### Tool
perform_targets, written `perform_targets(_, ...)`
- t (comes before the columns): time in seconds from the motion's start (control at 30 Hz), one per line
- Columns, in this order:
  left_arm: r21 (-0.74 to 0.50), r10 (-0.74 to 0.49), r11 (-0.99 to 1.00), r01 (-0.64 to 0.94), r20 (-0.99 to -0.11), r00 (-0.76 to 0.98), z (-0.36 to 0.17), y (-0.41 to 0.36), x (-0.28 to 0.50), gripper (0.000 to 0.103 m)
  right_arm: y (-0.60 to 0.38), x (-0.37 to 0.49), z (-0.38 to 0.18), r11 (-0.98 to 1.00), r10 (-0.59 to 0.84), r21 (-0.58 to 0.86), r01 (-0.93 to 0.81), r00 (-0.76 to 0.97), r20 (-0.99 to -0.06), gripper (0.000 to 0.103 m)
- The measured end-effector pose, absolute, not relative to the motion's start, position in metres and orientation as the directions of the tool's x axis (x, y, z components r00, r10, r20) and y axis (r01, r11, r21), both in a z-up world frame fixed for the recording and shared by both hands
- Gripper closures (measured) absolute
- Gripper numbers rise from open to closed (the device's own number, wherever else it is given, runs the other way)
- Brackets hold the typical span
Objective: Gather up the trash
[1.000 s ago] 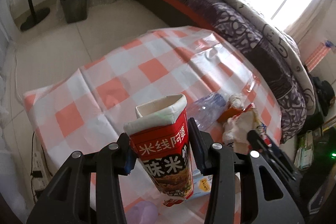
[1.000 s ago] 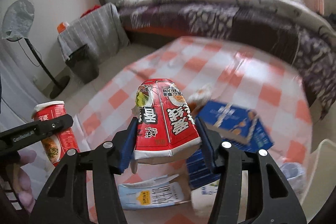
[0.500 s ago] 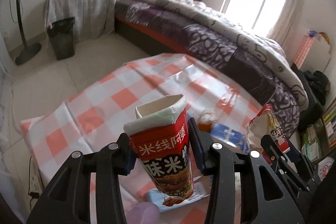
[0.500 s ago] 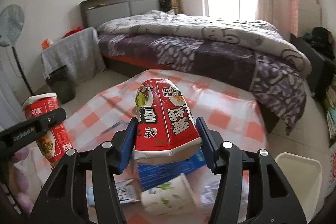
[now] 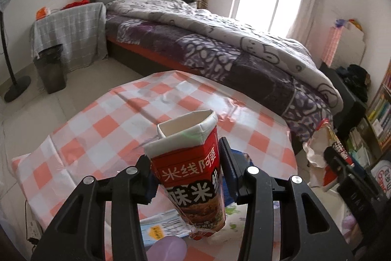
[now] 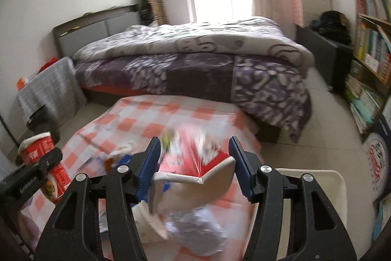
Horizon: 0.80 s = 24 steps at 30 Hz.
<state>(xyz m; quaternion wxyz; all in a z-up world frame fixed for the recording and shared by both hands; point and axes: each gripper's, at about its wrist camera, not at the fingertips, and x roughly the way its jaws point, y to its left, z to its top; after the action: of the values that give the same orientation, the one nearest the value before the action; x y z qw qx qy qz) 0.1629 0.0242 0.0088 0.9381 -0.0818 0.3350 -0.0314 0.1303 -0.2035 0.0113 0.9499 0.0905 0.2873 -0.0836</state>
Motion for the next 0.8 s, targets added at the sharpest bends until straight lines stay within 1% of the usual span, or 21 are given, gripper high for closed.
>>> perform_targets(0.3, -0.144, -0.153, 0.986, 0.081, -0.623, 0.767, 0.005, -0.018, 0.158, 0.059, -0.28, 0.107, 0.007, 0.897, -0.227, 0.175, 0.406, 0.762, -0.606, 0.048)
perform_targets(0.53, -0.155, -0.202, 0.979, 0.133, -0.624, 0.755, 0.005, -0.046, 0.155, 0.059, -0.328, 0.084, 0.008, 0.828, -0.338, 0.164, 0.537, 0.71, -0.618, 0.047)
perform_targets(0.57, -0.159, -0.215, 0.976, 0.147, -0.624, 0.752, 0.007, -0.054, 0.154, 0.059, -0.335, 0.079, 0.009, 0.814, -0.355, 0.166, 0.556, 0.703, -0.616, 0.046)
perform_targets(0.63, -0.163, -0.232, 0.972, 0.167, -0.622, 0.748, 0.008, -0.064, 0.152, 0.059, -0.347, 0.072, 0.011, 0.792, -0.378, 0.174, 0.585, 0.695, -0.612, 0.035)
perform_targets(0.7, -0.166, -0.257, 0.966, 0.196, -0.62, 0.742, 0.009, -0.078, 0.149, 0.059, -0.36, 0.066, 0.013, 0.769, -0.406, 0.182, 0.613, 0.687, -0.603, 0.027)
perform_targets(0.8, -0.165, -0.296, 0.955, 0.248, -0.62, 0.727, 0.011, -0.101, 0.144, 0.059, -0.38, 0.056, 0.017, 0.726, -0.431, 0.219, 0.652, 0.679, -0.595, 0.021)
